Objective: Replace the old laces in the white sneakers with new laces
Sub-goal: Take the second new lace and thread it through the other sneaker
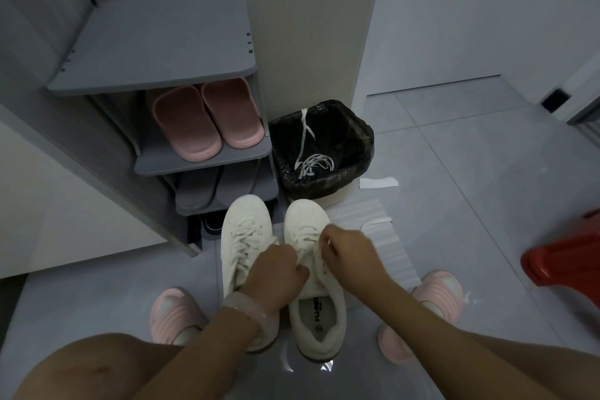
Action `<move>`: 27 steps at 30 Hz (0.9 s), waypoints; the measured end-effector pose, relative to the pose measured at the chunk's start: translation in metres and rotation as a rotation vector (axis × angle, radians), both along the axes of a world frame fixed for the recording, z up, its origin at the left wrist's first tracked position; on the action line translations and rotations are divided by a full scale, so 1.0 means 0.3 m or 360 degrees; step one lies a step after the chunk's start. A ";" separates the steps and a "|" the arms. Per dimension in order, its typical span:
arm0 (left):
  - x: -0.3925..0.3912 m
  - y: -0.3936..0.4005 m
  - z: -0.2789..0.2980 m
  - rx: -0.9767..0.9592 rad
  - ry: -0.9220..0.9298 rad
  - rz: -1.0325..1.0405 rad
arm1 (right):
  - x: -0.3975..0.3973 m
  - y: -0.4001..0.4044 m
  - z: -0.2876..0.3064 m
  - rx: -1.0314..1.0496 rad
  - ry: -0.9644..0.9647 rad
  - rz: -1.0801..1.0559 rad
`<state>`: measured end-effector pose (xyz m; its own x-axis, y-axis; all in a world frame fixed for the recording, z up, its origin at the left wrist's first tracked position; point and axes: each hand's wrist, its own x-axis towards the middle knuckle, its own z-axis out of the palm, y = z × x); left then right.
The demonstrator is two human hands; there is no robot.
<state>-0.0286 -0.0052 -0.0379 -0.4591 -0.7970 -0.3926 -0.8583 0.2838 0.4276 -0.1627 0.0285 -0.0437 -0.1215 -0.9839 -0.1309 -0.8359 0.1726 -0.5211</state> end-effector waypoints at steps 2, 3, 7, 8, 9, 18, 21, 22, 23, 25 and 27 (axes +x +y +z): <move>0.012 -0.017 -0.009 0.0128 0.0047 0.0067 | -0.107 -0.025 0.025 -0.0215 0.0052 -0.0288; 0.015 -0.022 -0.014 0.0191 0.0077 0.0098 | -0.179 -0.037 0.040 -0.0357 -0.0009 -0.0575; 0.023 -0.028 -0.021 0.0308 0.0140 0.0171 | -0.419 -0.029 0.142 -0.0901 -0.1180 -0.1705; 0.026 -0.031 -0.022 0.0334 0.0159 0.0183 | -0.449 -0.025 0.170 -0.0970 -0.1500 -0.1825; 0.028 -0.032 -0.021 0.0367 0.0175 0.0187 | -0.462 -0.024 0.196 -0.0987 -0.1782 -0.1852; 0.028 -0.063 -0.023 -0.0125 0.0293 0.0245 | -0.155 -0.021 0.154 0.0511 -0.0716 0.0030; 0.027 -0.064 -0.053 -0.0104 0.0313 0.0241 | -0.051 0.006 0.051 0.0546 0.0062 0.0300; 0.026 -0.068 -0.055 -0.0083 0.0356 0.0261 | -0.029 0.011 0.038 0.0496 0.0125 0.0248; 0.026 -0.075 -0.057 -0.0037 0.0430 0.0295 | -0.016 0.011 0.028 0.0427 0.0151 0.0217; 0.026 -0.096 -0.035 0.0187 0.0610 0.0438 | -0.008 0.004 0.026 0.0360 0.0179 0.0229; 0.026 -0.116 -0.006 0.0591 0.0834 0.0684 | -0.005 0.000 0.029 0.0333 0.0221 0.0261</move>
